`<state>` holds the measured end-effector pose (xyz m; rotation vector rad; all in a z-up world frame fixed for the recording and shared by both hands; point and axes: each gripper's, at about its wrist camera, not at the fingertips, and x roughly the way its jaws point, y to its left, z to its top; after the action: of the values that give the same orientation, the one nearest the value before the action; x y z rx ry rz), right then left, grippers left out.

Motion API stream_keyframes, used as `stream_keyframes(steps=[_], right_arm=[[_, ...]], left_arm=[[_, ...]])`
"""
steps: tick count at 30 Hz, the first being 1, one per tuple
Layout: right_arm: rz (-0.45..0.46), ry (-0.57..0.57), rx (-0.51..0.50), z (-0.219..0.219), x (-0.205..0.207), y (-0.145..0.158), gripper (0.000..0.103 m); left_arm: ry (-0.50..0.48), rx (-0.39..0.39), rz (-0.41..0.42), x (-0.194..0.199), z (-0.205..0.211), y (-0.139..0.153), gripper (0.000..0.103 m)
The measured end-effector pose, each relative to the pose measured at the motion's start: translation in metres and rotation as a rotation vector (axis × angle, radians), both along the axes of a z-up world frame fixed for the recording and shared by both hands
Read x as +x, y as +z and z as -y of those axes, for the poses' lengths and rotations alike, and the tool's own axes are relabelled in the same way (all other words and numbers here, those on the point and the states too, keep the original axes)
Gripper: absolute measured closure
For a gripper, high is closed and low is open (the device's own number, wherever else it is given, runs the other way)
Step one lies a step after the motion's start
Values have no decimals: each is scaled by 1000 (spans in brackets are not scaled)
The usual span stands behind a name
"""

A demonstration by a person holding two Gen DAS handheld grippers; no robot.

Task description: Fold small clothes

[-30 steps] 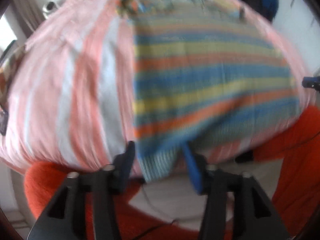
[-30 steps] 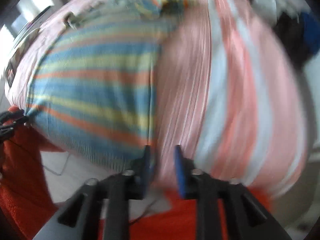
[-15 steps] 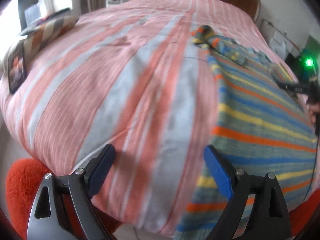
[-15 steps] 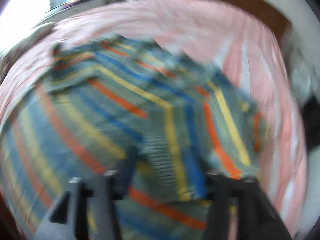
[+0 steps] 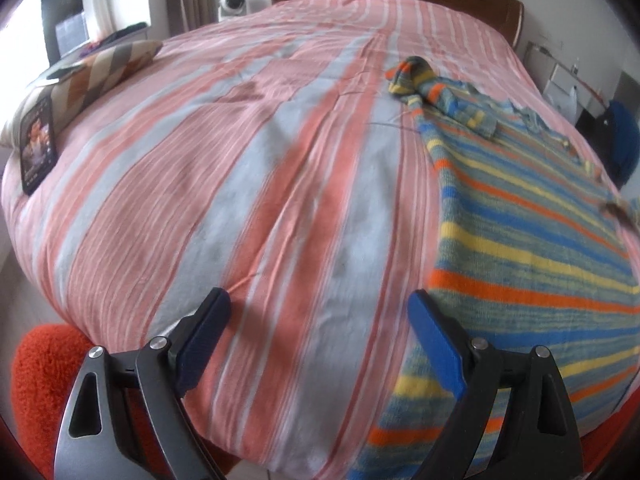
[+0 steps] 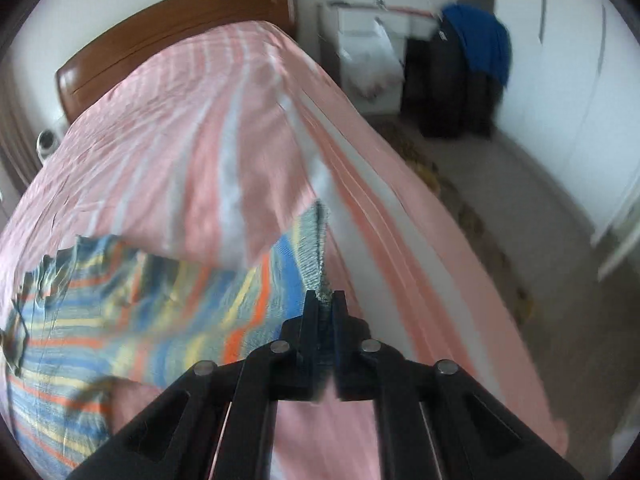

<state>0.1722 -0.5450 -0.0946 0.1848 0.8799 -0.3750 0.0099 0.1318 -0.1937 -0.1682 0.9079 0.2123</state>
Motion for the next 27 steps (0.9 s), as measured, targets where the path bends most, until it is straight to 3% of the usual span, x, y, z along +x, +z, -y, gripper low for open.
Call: stream_keyframes(steps=[8,12,14,17,21,24,27], right_arm=[[-64,-109,56,27,-31,-52,101],[-5,-43,173,31,-35,-43,97],[41,-52,211,34,-44,-33,82],[59,-58,278,29,-59,-21,79],[13,206,404,-38,-75,-18,79],[-70,437,532,-115,-100,-32,79],[-147,533,537,-165,-132,-48,77]], left_arm=[[-5,33,-8,-2,1,-3,12],[-7,35,-10,-3,1,-3,10],[-1,30,-11,-3,1,-3,9],[0,31,-11,-5,1,-3,8],[3,28,-10,-4,1,-3,7],[-3,28,-12,-6,1,-3,7],[-3,20,-14,-8,-2,-2,7]])
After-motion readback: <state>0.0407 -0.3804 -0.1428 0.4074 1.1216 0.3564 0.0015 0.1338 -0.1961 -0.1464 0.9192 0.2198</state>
